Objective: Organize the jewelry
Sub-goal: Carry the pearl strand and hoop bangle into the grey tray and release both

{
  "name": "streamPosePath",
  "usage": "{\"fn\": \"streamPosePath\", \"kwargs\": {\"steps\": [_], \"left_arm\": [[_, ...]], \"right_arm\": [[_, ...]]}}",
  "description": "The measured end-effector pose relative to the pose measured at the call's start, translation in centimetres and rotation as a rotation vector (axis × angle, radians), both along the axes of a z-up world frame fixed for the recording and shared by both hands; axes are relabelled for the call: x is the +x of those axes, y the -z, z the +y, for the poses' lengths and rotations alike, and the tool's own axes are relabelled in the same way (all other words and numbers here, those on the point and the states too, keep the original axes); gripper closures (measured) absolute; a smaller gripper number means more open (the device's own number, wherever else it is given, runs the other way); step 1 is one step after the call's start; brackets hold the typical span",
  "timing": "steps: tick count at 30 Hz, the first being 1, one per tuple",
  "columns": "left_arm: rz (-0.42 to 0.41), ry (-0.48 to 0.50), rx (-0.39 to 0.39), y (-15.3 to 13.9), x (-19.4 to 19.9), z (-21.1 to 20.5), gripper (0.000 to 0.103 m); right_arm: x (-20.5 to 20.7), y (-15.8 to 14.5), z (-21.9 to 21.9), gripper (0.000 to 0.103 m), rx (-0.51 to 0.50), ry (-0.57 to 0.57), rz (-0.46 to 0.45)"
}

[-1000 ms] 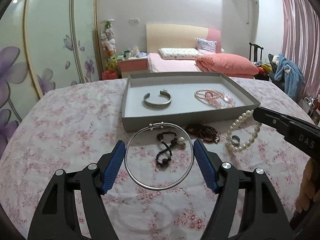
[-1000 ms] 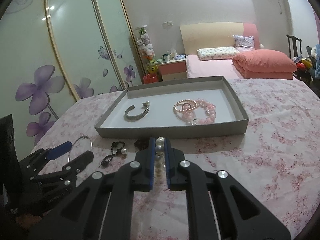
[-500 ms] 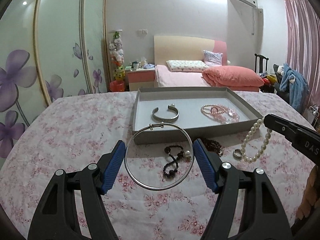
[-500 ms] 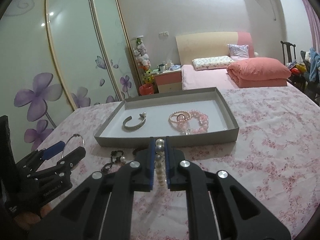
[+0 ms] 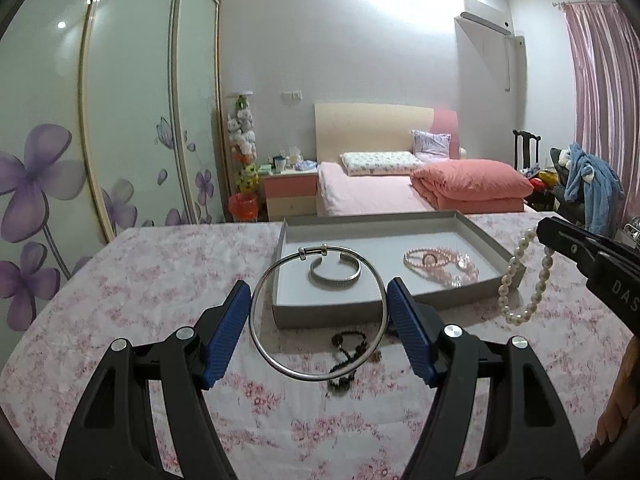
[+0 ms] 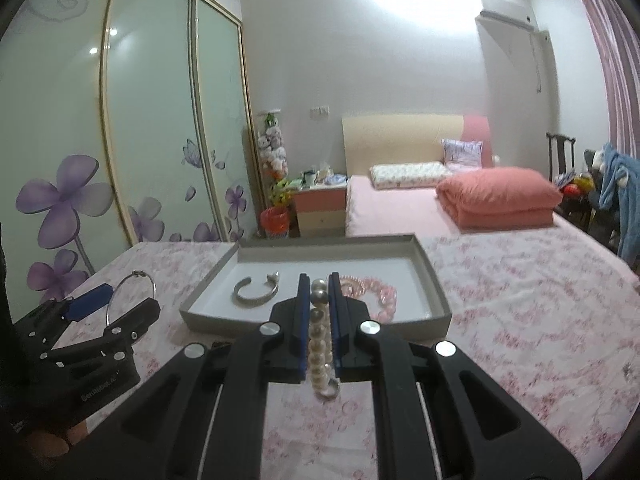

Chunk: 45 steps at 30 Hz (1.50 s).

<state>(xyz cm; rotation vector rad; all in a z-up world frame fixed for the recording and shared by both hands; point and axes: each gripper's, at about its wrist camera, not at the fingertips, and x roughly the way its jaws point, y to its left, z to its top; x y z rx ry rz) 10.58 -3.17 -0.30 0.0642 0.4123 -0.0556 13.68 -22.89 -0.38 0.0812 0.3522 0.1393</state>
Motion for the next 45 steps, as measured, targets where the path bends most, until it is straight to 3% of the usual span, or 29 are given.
{"fn": "streamPosePath", "kwargs": {"steps": [10,20,34,45], "left_arm": [[-0.091,-0.023,0.02,-1.4,0.7,-1.0,0.033],[-0.138,-0.053,0.023,-1.9,2.5,-1.2,0.033],[-0.115,-0.06,0.005,-1.1,5.8,-1.7,0.033],[-0.054,-0.03,0.006,0.1,9.4,-2.5,0.033]], "right_arm": [[0.0,-1.8,0.8,0.093,-0.056,0.056,-0.126],[1.8,-2.5,0.6,0.093,-0.054,0.086,-0.167],[6.2,-1.4,-0.2,0.093,-0.046,0.122,-0.145],[10.8,0.3,-0.9,0.093,0.002,0.097,-0.063]]}}
